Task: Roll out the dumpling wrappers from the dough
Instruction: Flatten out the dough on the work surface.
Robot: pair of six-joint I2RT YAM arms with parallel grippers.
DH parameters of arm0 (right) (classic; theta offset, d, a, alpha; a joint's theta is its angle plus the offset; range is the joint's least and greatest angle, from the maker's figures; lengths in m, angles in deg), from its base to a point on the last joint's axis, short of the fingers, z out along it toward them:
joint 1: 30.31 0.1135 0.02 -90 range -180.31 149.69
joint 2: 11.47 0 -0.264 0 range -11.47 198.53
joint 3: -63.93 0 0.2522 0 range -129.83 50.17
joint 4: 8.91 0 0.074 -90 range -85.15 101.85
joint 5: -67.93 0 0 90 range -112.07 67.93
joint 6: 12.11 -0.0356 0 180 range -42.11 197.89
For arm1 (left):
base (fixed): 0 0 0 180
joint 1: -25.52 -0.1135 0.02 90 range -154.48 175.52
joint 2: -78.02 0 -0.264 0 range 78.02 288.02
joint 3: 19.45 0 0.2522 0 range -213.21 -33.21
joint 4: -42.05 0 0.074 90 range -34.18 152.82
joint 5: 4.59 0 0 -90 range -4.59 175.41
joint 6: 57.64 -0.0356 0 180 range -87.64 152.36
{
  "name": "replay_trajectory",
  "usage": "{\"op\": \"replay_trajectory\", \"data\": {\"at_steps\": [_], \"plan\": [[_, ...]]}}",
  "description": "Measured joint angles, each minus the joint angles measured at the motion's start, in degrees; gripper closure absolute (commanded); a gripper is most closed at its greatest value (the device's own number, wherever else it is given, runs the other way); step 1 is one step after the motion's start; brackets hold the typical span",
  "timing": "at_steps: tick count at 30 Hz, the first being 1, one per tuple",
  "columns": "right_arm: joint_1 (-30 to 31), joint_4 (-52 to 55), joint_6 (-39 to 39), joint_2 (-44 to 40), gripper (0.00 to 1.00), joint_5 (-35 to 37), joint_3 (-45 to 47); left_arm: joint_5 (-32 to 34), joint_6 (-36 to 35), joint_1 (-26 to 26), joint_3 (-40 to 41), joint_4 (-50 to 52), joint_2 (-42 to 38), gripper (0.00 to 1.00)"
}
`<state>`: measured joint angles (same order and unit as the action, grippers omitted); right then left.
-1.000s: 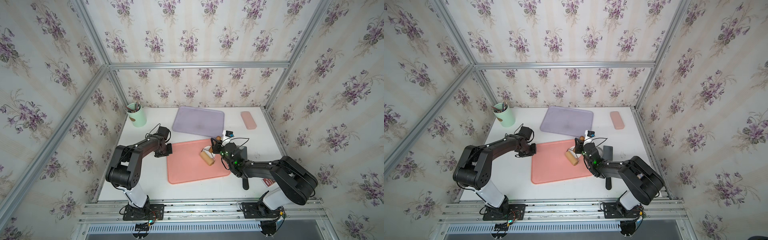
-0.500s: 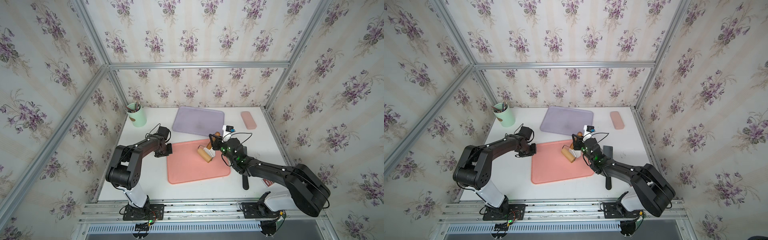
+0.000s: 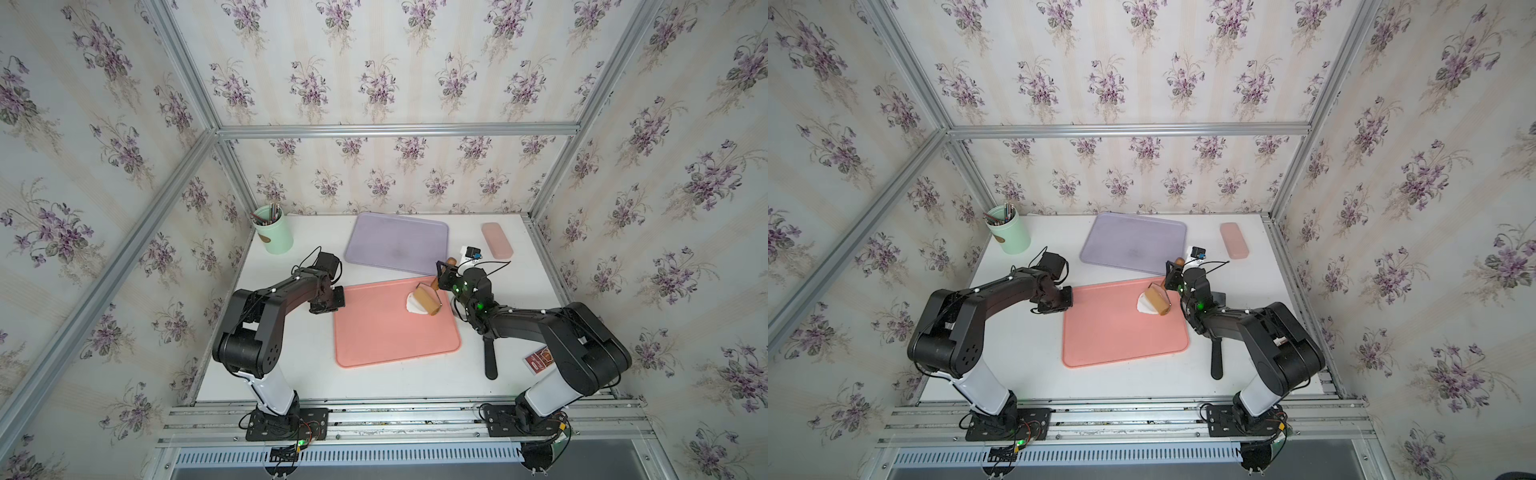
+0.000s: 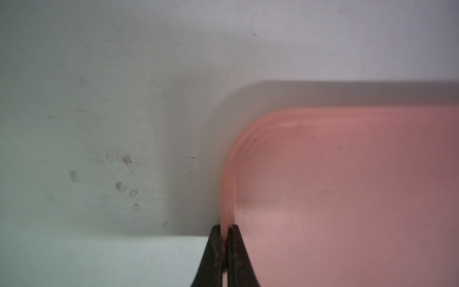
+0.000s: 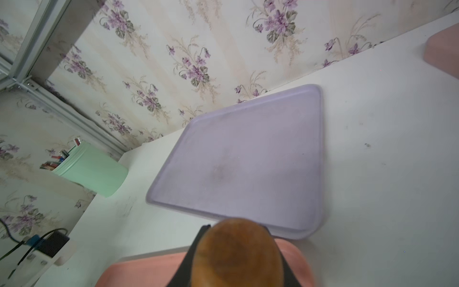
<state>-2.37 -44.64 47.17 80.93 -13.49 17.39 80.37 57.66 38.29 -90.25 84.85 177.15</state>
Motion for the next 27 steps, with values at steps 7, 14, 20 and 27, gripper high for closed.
{"op": "replay_trajectory", "data": {"at_steps": [7, 14, 20, 27], "plan": [[-1.5, -2.7, 1.8, -0.9, 1.00, 6.8, 2.6, 0.1, 0.0, 0.0, 0.1, -0.1, -0.1, 1.00], [-2.5, 3.1, 3.8, -5.9, 1.00, 8.9, 3.0, 0.1, 0.0, -0.1, 0.3, -0.3, -0.2, 1.00], [4.3, 7.8, 5.1, -9.8, 1.00, 7.4, -1.4, 0.0, 0.0, -0.2, 0.5, -0.5, -0.4, 1.00], [6.5, 7.7, 5.4, -1.0, 1.00, 5.1, -4.9, 0.0, 0.0, -0.2, 0.7, -0.7, -0.7, 1.00]]}}
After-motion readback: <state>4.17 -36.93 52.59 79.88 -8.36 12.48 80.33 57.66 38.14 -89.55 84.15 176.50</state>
